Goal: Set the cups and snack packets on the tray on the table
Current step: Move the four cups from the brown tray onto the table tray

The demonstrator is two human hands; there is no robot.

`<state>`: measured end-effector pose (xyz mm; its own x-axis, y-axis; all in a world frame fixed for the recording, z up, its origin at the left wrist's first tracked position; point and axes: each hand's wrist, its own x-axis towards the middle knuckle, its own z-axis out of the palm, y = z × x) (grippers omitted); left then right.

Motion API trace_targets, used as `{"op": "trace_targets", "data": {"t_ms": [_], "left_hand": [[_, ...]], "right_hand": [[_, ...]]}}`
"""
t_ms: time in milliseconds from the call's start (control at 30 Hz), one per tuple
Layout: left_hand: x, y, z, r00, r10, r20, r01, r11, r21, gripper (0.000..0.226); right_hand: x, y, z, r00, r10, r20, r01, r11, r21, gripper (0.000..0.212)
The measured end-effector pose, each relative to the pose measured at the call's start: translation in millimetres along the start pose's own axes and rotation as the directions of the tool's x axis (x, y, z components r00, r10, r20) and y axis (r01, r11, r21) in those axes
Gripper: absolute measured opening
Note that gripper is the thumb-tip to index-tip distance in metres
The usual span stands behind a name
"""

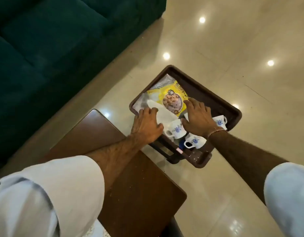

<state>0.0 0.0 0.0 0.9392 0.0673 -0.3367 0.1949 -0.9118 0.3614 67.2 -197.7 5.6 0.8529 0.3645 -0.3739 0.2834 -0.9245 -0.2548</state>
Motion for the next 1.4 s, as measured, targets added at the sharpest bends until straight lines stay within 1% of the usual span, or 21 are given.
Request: {"op": "trace_targets", "data": {"t_ms": [67, 133, 267, 367, 500, 600, 667, 800, 900, 967, 1067, 1133, 1200, 1300, 1400], "left_hand": [[7.1, 18.7, 10.6, 0.999, 0.026, 0.024, -0.026, 1.0, -0.002, 0.058], [11.7, 33.7, 21.7, 0.996, 0.045, 0.076, -0.046, 0.999, 0.008, 0.057], [25.7, 47.1, 44.4, 0.988, -0.029, 0.153, 0.021, 0.999, 0.049, 0.066], [33.1, 50.3, 56.2, 0.984, -0.089, 0.157, 0.077, 0.994, 0.083, 0.071], [41.4, 52.8, 63.6, 0.985, -0.097, 0.145, 0.08, 0.989, 0.122, 0.077], [44.8, 55.0, 66.2, 0.983, -0.097, 0.155, 0.08, 0.99, 0.114, 0.077], [46.3, 54.9, 67.4, 0.981, -0.11, 0.161, 0.095, 0.99, 0.103, 0.079], [46.7, 54.4, 66.6, 0.963, -0.191, 0.189, 0.205, 0.977, -0.057, 0.085], [45.5, 56.9, 67.6, 0.945, -0.239, 0.225, 0.283, 0.94, -0.191, 0.088], [41.4, 58.3, 69.9, 0.939, -0.253, 0.231, 0.315, 0.904, -0.29, 0.088], [31.4, 56.3, 71.8, 0.954, -0.233, 0.189, 0.293, 0.859, -0.42, 0.084], [23.5, 51.8, 70.0, 0.969, -0.201, 0.141, 0.244, 0.844, -0.478, 0.079], [16.5, 45.6, 65.2, 0.984, -0.16, 0.08, 0.178, 0.844, -0.506, 0.077], [2.5, 29.0, 51.9, 0.993, -0.117, -0.024, 0.086, 0.838, -0.538, 0.077], [-18.2, 2.5, 37.0, 0.988, -0.116, -0.104, 0.041, 0.837, -0.546, 0.078]], "right_hand": [[-0.2, 16.1, -0.7, 0.999, 0.044, -0.021, -0.044, 0.999, 0.01, 0.071], [-0.6, 31.8, 3.2, 0.996, 0.087, 0.002, -0.087, 0.996, 0.0, 0.07], [5.9, 48.6, 11.9, 0.988, 0.14, 0.065, -0.142, 0.99, 0.021, 0.074], [13.1, 55.0, 21.0, 0.984, 0.149, 0.1, -0.152, 0.988, 0.019, 0.079], [21.7, 60.9, 30.3, 0.982, 0.169, 0.088, -0.169, 0.986, -0.005, 0.081], [28.6, 65.0, 32.5, 0.977, 0.175, 0.125, -0.169, 0.984, -0.053, 0.082], [32.6, 65.3, 31.4, 0.97, 0.188, 0.152, -0.184, 0.982, -0.04, 0.082], [39.7, 62.8, 29.2, 0.964, 0.188, 0.187, -0.188, 0.982, -0.017, 0.083], [41.1, 60.3, 24.6, 0.963, 0.178, 0.204, -0.182, 0.983, 0.002, 0.086], [38.5, 59.6, 21.3, 0.965, 0.158, 0.207, -0.17, 0.985, 0.042, 0.084], [31.4, 57.3, 14.3, 0.981, 0.097, 0.167, -0.123, 0.981, 0.148, 0.073], [26.8, 51.0, 6.4, 0.99, 0.054, 0.132, -0.078, 0.979, 0.186, 0.08], [25.0, 42.5, -1.3, 0.995, 0.002, 0.102, -0.02, 0.984, 0.178, 0.087], [24.8, 18.7, -9.0, 0.993, -0.086, 0.079, 0.074, 0.987, 0.144, 0.079], [25.3, -19.3, -11.3, 0.986, -0.16, 0.041, 0.153, 0.98, 0.125, 0.079]]}}
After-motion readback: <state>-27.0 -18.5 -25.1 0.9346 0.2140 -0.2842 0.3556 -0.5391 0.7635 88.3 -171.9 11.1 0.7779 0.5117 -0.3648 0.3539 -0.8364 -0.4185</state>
